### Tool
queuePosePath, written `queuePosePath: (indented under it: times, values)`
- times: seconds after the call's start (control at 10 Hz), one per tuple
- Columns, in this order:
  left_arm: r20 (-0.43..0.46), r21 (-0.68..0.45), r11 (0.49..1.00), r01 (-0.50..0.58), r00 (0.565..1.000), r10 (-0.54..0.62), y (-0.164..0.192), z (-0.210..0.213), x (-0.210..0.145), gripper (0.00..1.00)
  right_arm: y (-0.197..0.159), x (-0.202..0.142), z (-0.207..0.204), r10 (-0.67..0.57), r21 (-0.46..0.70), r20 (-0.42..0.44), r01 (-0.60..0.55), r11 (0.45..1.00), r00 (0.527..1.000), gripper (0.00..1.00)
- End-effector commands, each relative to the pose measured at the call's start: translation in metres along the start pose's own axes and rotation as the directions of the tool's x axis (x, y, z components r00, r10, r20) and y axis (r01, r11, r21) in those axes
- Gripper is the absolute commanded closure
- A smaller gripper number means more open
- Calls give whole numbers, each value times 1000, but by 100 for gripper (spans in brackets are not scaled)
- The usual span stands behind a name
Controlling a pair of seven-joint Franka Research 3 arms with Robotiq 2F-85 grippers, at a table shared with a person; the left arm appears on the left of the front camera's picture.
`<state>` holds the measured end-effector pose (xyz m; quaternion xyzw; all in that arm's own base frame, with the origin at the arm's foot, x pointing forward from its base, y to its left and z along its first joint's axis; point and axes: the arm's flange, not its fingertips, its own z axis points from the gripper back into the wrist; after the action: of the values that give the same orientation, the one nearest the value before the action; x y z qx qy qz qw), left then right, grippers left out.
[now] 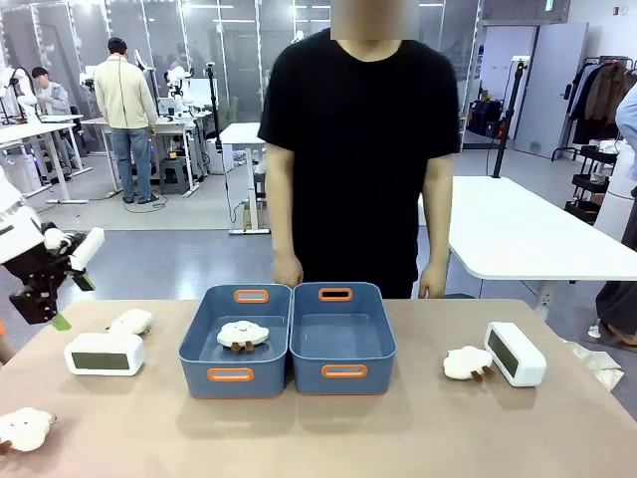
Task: Sort the digital clocks into the basket.
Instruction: Pick up the Digital clock from the table and place it into the empty Plastic storage basket.
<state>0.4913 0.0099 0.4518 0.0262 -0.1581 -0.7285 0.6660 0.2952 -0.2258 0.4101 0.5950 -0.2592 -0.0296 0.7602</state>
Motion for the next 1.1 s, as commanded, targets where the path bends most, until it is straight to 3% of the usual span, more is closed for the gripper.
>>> queuePosePath:
  times: [0.0,0.5,0.9,1.0]
  values:
    - [12,-77,997,-18,1000,19,22,-24,4,0,1,0,1,7,8,-1,-7,1000,1000,0]
    - [-64,-176,983,-47,997,37,41,-97,6,0,1,0,1,7,8,-1,-7,1000,1000,0]
    - [-118,-267,958,-100,991,70,37,-143,-2,0,1,0,1,7,8,-1,-7,1000,1000,0]
    - [-137,-269,959,-86,989,50,35,-144,-2,52,1,0,1,7,8,-1,-7,1000,1000,0]
